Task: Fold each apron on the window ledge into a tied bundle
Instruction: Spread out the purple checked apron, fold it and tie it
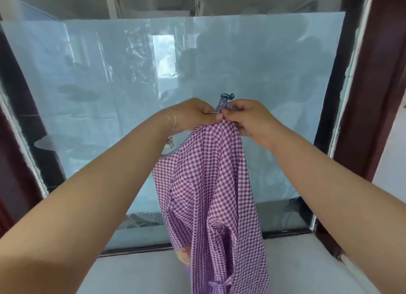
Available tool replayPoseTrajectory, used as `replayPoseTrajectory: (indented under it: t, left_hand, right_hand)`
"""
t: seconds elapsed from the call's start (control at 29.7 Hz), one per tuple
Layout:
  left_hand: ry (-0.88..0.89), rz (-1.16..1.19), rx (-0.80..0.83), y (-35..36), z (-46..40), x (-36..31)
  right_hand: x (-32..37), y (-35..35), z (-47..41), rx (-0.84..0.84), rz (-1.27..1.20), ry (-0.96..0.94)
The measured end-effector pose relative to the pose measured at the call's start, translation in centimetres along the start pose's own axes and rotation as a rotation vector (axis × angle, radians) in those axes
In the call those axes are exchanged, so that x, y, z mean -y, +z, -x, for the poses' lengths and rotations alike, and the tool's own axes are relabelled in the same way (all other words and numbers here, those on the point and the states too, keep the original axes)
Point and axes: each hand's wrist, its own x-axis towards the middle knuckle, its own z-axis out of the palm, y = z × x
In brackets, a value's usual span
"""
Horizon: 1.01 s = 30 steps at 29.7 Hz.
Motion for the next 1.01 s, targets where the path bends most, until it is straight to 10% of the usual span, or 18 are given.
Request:
replayPoseTrajectory:
  t: [0.13, 0.27, 0.5, 0.67, 0.81, 1.01]
  left_hand:
    - [-0.064, 0.11, -0.007, 0.8, -0.3, 0.6]
    - [-0.109, 0.24, 0.001, 0.8, -0.1, 1.6]
    - [-0.33, 0.502, 0.198, 1.2, 0.1, 5.0]
    - [-0.341, -0.454, 0.036, 3.3, -0.7, 7.0]
    - [-0.378, -0.749, -0.009, 2.3, -0.8, 6.4]
    - [-0.35, 0.103, 0.336, 2.8, 0.4, 6.5]
  right_hand:
    - [-1.3, 0.2, 0.8, -0.004, -0.083, 0.035]
    - [-4.0, 0.5, 1.9, 0.086, 0.364, 0.104]
    - [-6.6, 0.8, 3.2, 0.235, -0.297, 0.308]
    - [-7.8, 1.1, 3.6, 0.291, -0.345, 0.347]
    - [-8.8, 1.5, 3.3, 0.224, -0.357, 0.279]
    - [-8.9, 2.2, 3.0, 0.287, -0.293, 0.167]
